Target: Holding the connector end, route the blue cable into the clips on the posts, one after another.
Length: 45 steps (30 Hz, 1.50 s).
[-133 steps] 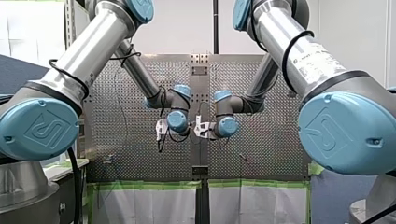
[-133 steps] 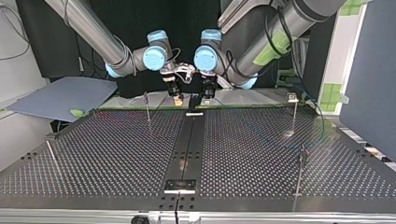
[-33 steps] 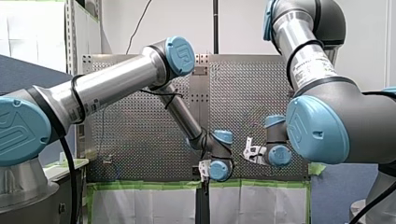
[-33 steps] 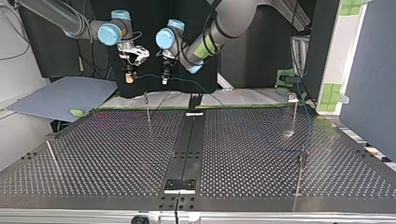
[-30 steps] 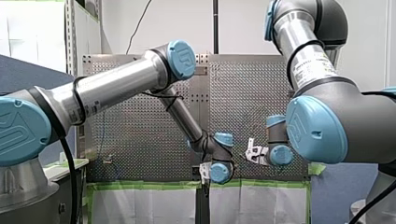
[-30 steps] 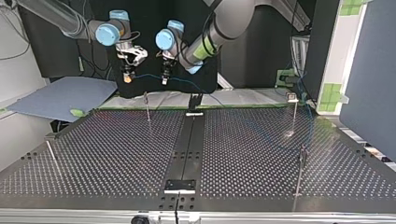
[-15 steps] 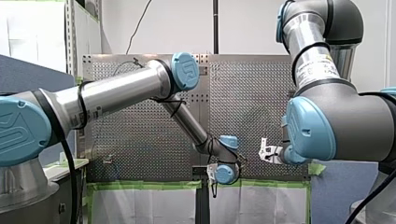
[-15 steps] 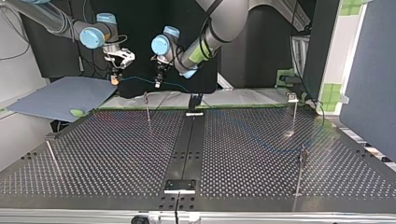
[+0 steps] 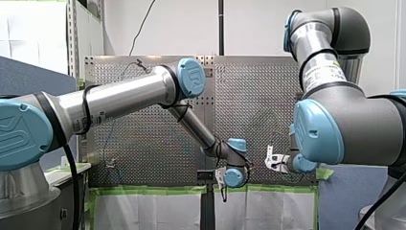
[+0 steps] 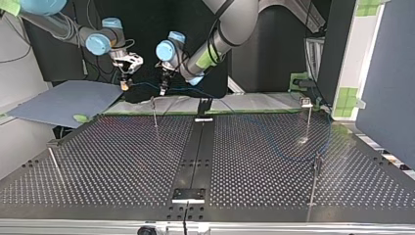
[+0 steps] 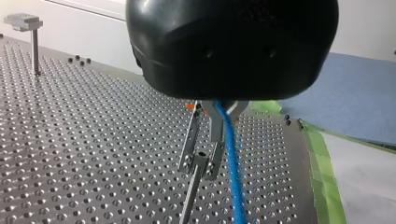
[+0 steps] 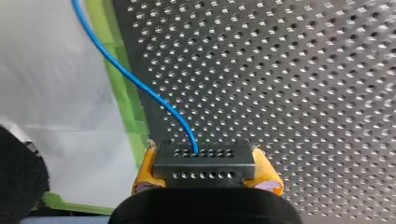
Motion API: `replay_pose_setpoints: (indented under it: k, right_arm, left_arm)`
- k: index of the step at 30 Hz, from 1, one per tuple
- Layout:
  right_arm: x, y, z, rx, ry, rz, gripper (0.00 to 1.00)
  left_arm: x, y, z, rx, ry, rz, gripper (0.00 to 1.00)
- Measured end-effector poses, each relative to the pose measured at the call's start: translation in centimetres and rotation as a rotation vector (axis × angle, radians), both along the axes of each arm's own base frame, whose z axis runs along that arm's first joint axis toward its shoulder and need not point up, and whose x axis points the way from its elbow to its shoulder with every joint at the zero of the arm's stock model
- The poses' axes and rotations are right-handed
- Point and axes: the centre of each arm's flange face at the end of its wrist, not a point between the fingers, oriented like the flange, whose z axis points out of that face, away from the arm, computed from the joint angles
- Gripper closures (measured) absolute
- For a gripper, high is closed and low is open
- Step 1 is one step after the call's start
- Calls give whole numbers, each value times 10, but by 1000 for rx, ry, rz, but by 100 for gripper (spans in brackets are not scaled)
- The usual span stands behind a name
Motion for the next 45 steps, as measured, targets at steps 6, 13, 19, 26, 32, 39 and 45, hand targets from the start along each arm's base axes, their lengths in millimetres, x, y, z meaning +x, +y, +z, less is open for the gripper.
replay_pose_setpoints:
  k: [6,13,19,26,32,39,45]
  right_arm:
    - [-3,-7,-16,45,-2,-1,100]
    - [-6,-23,-13,36,-31,0,100]
    - [-5,-40,-5,22,-80,23,100]
    - [-7,-55,2,19,-94,29,100]
    - [-9,-58,3,19,-96,27,100]
    - [-11,-62,5,16,-93,26,100]
    - [-12,-68,9,5,-98,22,100]
  left_arm:
    - [1,1,0,0,0,2,100]
    - [4,1,0,-3,-3,-4,100]
    - [11,2,0,-22,-2,-36,100]
    - [20,8,0,-32,10,-50,100]
    - [25,12,0,-44,16,-49,100]
    - [22,7,0,-72,21,-76,100]
    - [16,1,1,-81,26,-102,100]
